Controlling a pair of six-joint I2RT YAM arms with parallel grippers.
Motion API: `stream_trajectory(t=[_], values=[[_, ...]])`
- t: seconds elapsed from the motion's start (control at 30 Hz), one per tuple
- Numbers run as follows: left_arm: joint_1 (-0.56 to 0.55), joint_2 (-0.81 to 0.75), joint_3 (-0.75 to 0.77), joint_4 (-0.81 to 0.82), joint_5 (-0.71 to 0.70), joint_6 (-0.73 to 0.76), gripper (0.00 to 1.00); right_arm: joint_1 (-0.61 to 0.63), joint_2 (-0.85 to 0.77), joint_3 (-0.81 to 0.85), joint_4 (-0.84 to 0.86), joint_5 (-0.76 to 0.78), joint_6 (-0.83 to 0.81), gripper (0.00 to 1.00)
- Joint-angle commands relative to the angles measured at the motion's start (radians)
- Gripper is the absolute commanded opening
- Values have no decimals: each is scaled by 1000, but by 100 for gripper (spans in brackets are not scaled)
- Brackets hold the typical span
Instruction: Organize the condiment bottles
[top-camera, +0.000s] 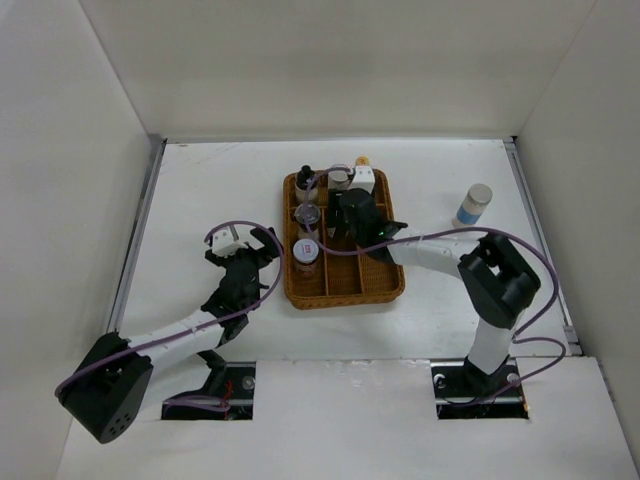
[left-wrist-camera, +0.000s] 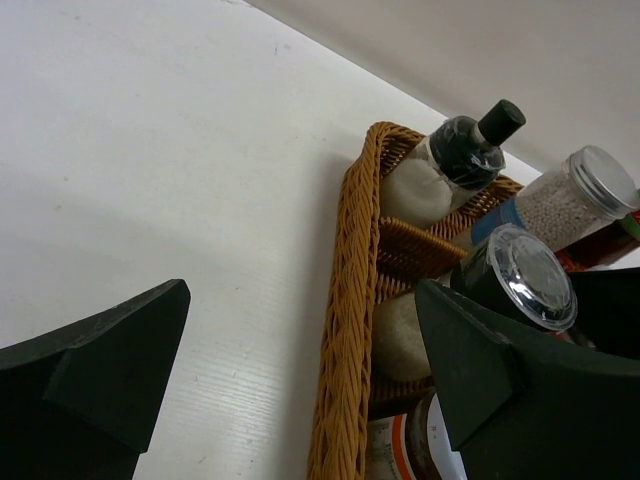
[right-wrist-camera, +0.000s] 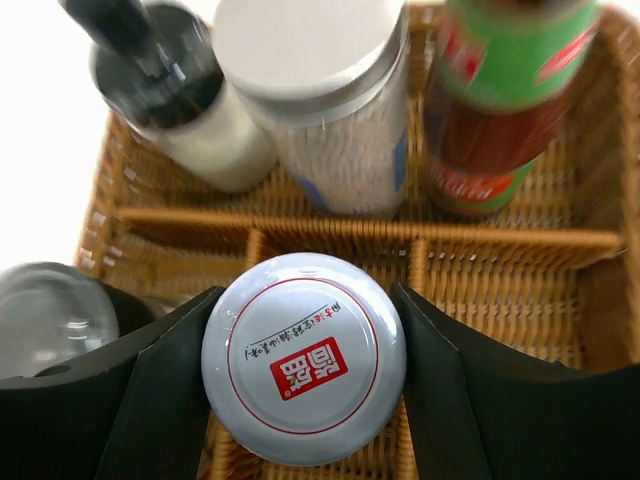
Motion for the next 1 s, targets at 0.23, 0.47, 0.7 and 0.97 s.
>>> stream_trajectory(t=[0.23,0.47,0.7,0.97], values=[[6,-12,-7,52,8,-13,100,31,-56,39,93,74,-6,91],[5,-14,-7,53,22,-13,100,-61,-340,-94,-25,137,-14,94],[-18,18,12,52,66,-13,100,-452,-625,-287,-90,317,-57,100],[-26,26,13,53,85,-19,100,-683,-429,-162,-223,69,-112,100]])
